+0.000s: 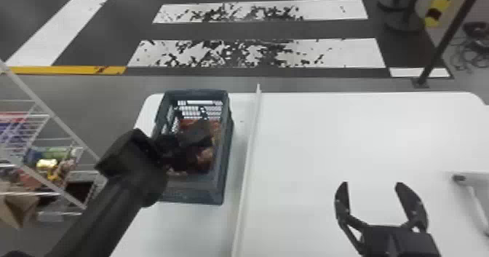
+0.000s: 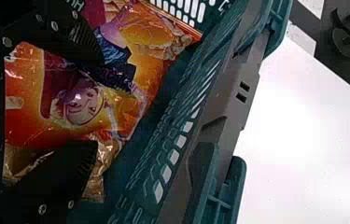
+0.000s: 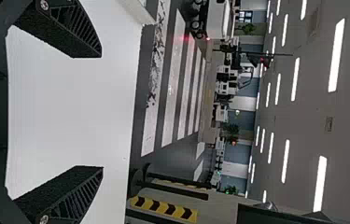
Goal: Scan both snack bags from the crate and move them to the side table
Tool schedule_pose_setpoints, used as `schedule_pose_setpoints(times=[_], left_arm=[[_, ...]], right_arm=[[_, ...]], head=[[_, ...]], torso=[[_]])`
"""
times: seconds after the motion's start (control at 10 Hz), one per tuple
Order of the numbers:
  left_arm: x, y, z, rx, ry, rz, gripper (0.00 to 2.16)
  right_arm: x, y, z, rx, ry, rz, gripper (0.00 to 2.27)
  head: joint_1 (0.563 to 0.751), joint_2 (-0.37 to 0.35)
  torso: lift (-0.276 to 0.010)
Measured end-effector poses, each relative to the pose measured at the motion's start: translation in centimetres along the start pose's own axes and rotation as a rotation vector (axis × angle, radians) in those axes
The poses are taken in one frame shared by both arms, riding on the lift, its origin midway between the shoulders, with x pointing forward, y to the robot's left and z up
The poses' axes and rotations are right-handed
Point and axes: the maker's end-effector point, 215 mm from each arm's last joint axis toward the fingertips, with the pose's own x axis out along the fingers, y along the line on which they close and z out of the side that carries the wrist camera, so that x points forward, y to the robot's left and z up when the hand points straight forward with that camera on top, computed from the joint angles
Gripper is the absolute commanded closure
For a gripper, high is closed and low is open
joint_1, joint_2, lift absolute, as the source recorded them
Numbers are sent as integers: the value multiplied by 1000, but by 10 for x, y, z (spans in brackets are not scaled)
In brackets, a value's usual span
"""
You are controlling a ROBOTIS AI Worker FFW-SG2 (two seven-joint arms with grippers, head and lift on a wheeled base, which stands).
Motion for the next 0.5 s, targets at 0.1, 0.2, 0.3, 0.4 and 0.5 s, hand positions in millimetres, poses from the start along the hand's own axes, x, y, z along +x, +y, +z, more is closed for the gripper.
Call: schedule_pose_setpoints(times=[0.1,0.2,0.3,0.4,0.5], left_arm=[[0,-3,-4,11,18,-24,1342],[0,0,-7,10,27,-16,2054],[0,12,-11,-13,36,40,2135],[-2,11,-9,-38,25,36,2135],[-10,14,3,-93,-29,28,2135]], right_arm=[[0,1,-1,0,1,2,66],[1,3,-2,0,3,4,66],[2,4,-3,0,4,6,66],[2,4,-4,0,5,7,66],[2,4,-4,-1,5,7,66]], head=[[695,128],[695,130],[695,142],[695,146],[695,141]], torso=[[-29],[-29],[-29],[-29],[-29]])
